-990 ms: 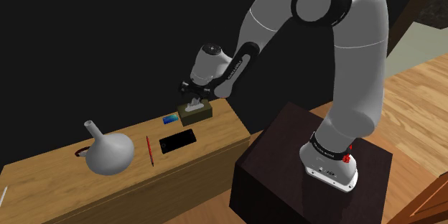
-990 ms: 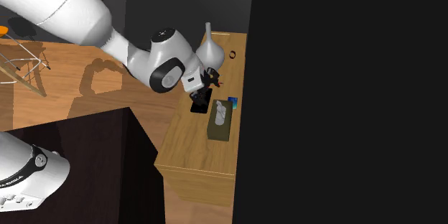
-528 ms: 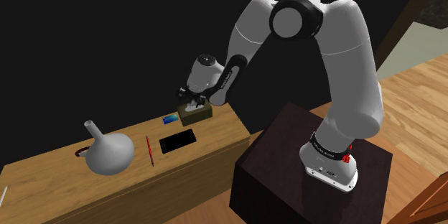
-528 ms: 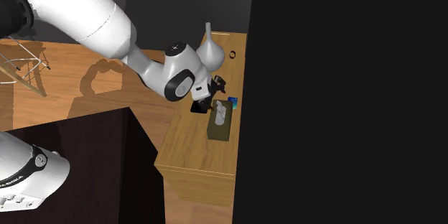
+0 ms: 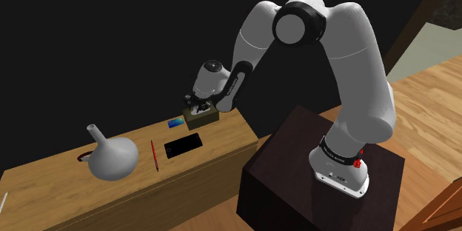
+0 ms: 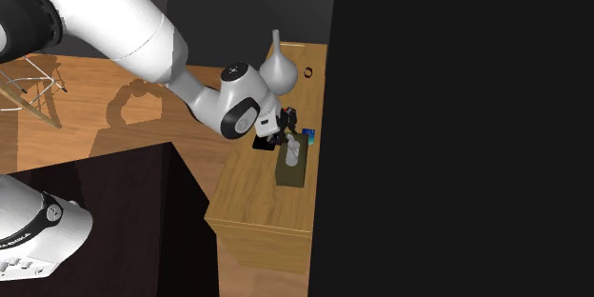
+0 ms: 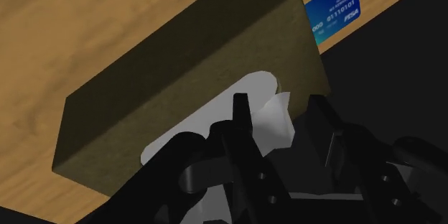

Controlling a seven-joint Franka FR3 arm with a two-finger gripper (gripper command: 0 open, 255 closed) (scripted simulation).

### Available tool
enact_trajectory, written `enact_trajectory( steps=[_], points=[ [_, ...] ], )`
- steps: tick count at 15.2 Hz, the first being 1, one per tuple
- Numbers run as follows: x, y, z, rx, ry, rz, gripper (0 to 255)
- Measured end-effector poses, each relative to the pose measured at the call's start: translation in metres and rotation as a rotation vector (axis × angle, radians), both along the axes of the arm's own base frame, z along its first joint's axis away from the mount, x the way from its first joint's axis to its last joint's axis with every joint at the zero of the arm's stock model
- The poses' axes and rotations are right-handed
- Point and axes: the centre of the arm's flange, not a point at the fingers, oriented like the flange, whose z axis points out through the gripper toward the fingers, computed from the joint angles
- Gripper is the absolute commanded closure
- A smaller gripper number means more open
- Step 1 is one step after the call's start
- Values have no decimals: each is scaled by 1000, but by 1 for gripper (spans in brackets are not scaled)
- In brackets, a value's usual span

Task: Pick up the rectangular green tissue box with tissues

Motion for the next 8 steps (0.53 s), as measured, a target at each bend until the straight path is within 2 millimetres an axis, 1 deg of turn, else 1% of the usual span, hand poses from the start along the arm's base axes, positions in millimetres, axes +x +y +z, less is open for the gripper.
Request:
enact_trajectory(
  steps=[8],
  points=[
    [0, -1, 2, -1, 0, -1, 255]
  ],
)
